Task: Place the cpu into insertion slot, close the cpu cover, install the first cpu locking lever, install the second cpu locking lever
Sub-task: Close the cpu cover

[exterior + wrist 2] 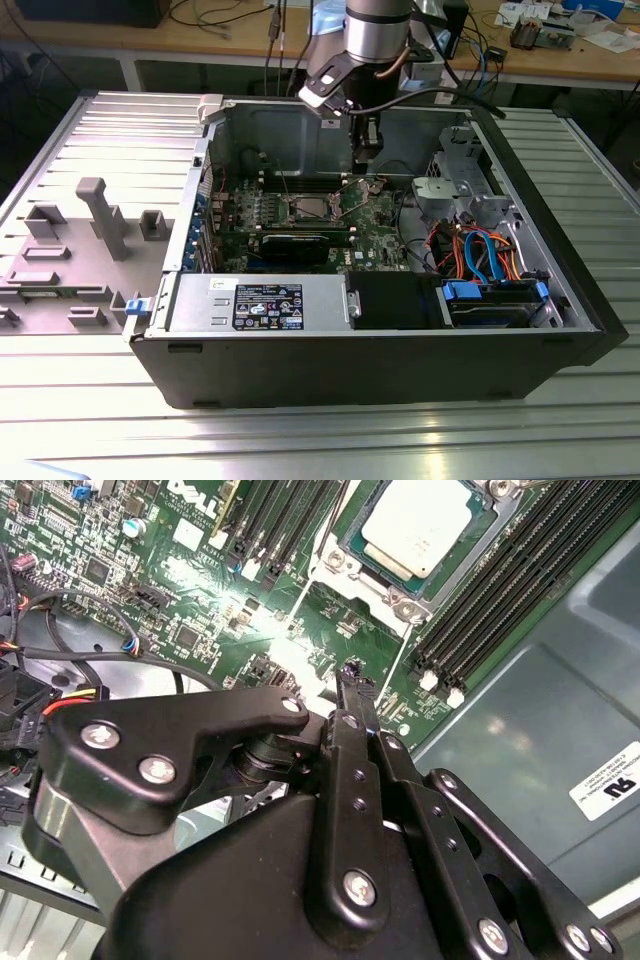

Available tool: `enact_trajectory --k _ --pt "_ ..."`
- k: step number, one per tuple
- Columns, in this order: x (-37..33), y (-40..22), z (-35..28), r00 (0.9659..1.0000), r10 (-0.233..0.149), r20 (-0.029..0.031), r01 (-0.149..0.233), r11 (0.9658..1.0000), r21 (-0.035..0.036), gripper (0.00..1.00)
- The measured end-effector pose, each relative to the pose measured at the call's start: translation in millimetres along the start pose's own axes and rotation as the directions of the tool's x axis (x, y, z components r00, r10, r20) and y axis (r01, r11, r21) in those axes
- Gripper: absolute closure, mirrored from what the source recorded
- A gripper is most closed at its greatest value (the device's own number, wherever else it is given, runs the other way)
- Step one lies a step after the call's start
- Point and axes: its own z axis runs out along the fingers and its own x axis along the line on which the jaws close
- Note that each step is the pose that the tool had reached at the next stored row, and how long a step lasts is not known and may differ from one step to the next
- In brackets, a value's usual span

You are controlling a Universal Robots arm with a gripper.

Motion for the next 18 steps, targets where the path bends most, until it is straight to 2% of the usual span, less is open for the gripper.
enact_trajectory --k 18 --pt "-0.6 10.3 0.4 1.0 0.0 0.0014 0.0 1.0 0.0001 0.89"
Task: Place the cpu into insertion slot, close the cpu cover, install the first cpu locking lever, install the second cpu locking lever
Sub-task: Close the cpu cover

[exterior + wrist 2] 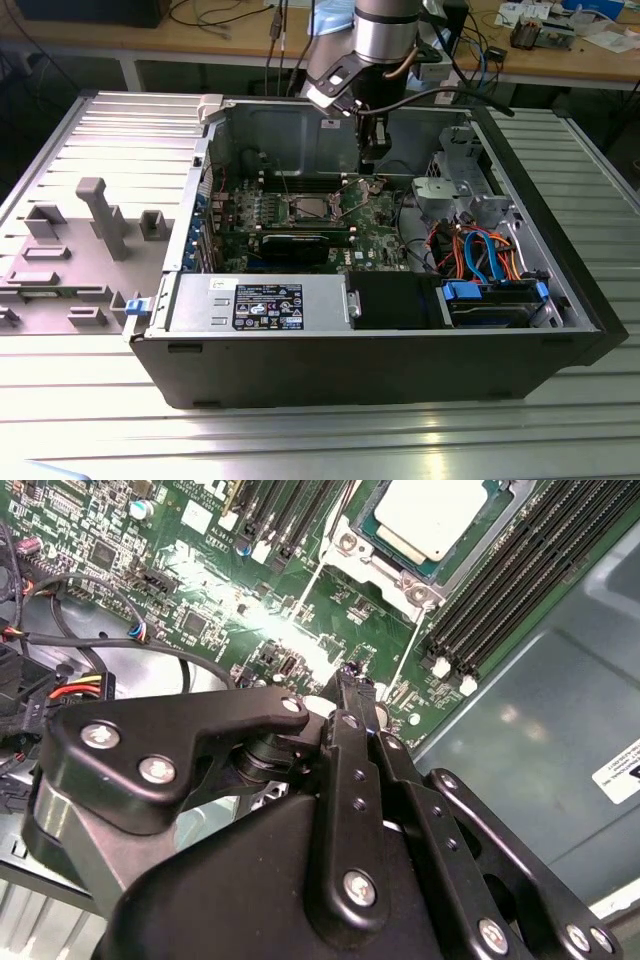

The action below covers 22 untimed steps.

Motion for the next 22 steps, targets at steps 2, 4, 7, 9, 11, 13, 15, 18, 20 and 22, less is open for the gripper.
enact_trajectory --k 2,4,7,9,11,13,15,18,20,22 --pt "-0.1 1.2 0.0 1.0 0.0 0.0004 0.0 1.0 0.0 0.89" --pt "-0.2 2.9 0.1 1.0 0.0 0.0011 0.0 1.0 0.0 0.89" --pt "-0.3 4.6 0.2 1.0 0.0 0.0018 0.0 1.0 0.0001 0.89" --pt "-0.3 5.9 0.2 1.0 0.0 0.0024 0.0 1.0 0.0001 0.89" --pt "-0.4 7.5 0.3 1.0 0.0 0.003 0.0 1.0 0.0002 0.89" --pt "-0.5 9.3 0.4 1.0 0.0 0.0037 0.0 1.0 0.0001 0.89" --pt "-0.6 11.0 0.4 1.0 0.0 0.0043 0.0 1.0 0.0002 0.89" --pt "-0.7 12.6 0.5 1.0 0.0 0.0049 0.0 1.0 0.0003 0.89" --pt "-0.8 14.0 0.5 1.0 0.0 0.0054 0.0 1.0 0.0003 0.89" --pt "-0.9 16.0 0.6 1.0 0.0 0.006 0.0 1.0 0.0003 0.89"
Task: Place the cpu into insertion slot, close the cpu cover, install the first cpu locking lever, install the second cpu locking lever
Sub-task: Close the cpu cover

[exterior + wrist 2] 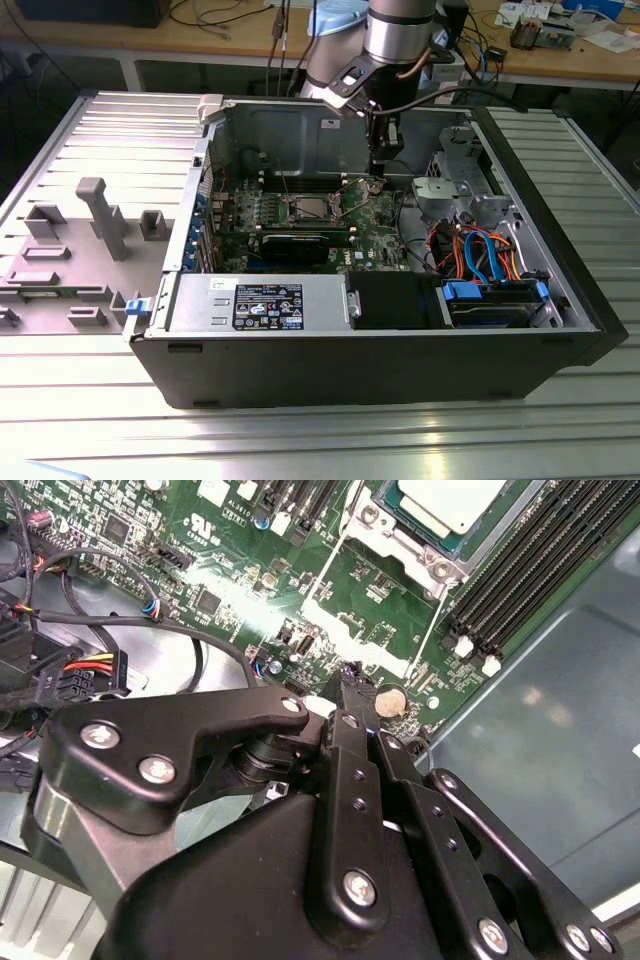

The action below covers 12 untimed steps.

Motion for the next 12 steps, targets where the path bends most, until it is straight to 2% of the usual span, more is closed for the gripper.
enact_trajectory --k 12 --pt "-0.4 6.7 0.3 1.0 0.0 0.0019 0.0 1.0 0.0001 0.89"
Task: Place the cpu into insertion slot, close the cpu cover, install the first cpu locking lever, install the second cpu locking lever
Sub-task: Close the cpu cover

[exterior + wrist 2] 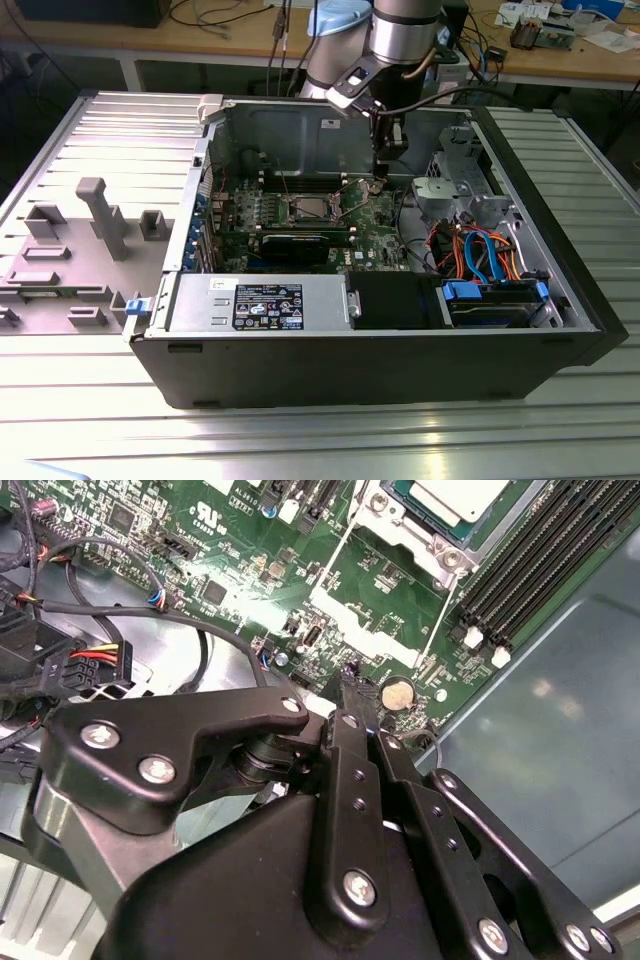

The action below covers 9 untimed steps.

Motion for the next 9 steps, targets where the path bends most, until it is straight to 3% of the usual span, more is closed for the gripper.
enact_trajectory --k 9 --pt "-0.3 5.1 0.2 1.0 0.0 0.0017 0.0 1.0 0.0001 0.89"
